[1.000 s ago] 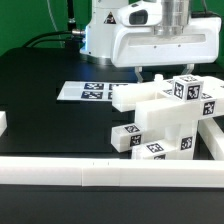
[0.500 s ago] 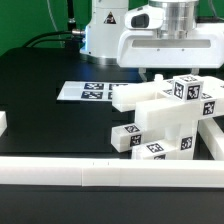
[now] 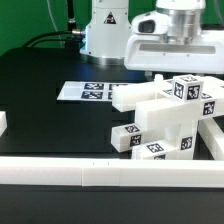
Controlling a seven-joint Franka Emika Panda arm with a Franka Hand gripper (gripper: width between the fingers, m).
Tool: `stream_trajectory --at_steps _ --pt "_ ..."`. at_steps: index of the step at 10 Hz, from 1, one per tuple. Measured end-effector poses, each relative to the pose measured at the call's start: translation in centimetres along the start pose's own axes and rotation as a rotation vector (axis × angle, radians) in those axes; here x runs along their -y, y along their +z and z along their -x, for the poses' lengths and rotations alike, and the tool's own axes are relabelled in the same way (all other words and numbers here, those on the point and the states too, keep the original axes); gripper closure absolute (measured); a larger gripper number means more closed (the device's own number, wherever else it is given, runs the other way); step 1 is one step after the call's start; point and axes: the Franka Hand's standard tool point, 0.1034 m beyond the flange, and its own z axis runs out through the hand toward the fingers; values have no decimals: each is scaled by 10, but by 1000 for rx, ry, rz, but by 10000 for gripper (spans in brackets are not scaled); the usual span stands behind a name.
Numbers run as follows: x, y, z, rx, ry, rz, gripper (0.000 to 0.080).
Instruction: Assemble chair
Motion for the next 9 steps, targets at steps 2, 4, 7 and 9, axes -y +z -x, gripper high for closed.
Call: stream_trajectory --at_steps 2,4,7,9 --pt "-3 3 0 4 4 4 150" --pt "-2 4 -2 5 6 5 150" --pt "0 5 -9 -2 2 4 150" --pt "0 5 -8 -2 2 4 150"
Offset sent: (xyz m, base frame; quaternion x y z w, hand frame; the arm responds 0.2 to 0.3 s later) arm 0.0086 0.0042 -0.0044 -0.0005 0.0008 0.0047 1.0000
